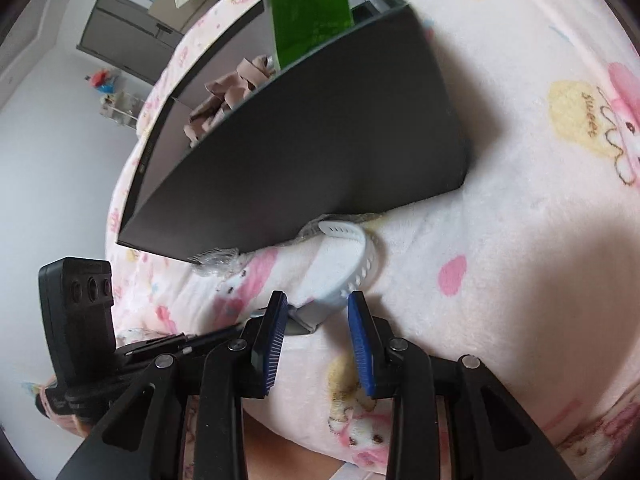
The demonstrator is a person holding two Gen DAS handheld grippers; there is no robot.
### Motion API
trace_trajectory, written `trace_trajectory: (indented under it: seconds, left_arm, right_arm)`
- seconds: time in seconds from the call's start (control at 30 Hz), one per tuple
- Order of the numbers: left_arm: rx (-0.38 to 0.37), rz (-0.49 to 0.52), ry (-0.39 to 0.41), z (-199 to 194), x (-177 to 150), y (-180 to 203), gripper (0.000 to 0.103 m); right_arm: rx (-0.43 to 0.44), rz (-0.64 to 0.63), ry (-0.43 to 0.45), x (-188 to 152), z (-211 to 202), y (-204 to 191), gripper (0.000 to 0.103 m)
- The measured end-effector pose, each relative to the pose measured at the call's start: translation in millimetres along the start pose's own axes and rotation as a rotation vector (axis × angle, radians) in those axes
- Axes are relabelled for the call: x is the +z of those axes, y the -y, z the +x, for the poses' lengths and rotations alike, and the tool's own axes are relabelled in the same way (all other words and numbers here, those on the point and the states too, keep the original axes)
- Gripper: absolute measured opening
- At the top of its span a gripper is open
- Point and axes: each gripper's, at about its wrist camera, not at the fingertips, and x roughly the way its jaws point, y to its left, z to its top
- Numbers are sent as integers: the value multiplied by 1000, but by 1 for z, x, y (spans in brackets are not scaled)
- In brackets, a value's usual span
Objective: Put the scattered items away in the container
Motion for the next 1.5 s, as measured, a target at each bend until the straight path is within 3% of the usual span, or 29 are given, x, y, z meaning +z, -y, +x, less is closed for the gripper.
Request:
trace_trajectory:
  seconds: [0.07, 0.1, 0.17, 0.27, 0.33, 0.4, 0.5, 0.6, 0.67, 0.73, 0.87, 1.0, 1.2, 1.4, 1.5]
  left_arm:
    - [77, 5, 35, -7, -1, 4, 17]
    - [97, 4, 54, -12, -3, 4, 23]
    - [110, -42, 99, -25, -7, -1, 26]
    - [45, -97, 131, -39, -13, -11, 26]
    - [-55, -98, 88, -35, -18, -9, 26]
    - [-97, -84, 29, -24, -24, -3, 28]
    - [-59, -56, -27, -3, -26, 8, 28]
    - [-40, -96, -38, 15, -11, 13, 28]
    - [-22, -116, -7, 14, 0, 10, 28]
    - [-11, -135, 73, 5, 5, 8, 28]
    - [-106, -202, 66, 9, -3, -6, 34]
    - [-144, -250, 53, 14, -5, -13, 35]
    - [-138, -236, 67, 15, -6, -7, 39]
    - [-120, -260, 75, 22, -6, -2, 39]
    - [-142, -302, 125, 15, -8, -7, 39]
  right_arm:
    - [5, 16, 4, 0, 0, 4, 28]
    - [1, 21, 1, 1, 1, 4, 28]
    - [0, 35, -3, 3, 2, 5, 28]
    - [0, 44, 4, 4, 7, 2, 28]
    - [10, 30, 5, 5, 9, -1, 28]
    - [18, 26, 11, 4, 7, 0, 28]
    - [50, 30, 22, 2, 5, 0, 28]
    - [65, 19, 12, -1, 6, -3, 28]
    - [25, -15, -5, -6, 10, -8, 28]
    - [-10, -57, -12, -9, 11, -14, 28]
    - [-60, -95, -18, -8, 17, -20, 28]
    - [-27, -47, 12, -1, 23, -15, 27]
    - [-8, -28, 116, 1, 12, -13, 27]
    - [-74, -42, 63, -1, 21, -13, 28]
    - [-29, -1, 85, 4, 17, -10, 28]
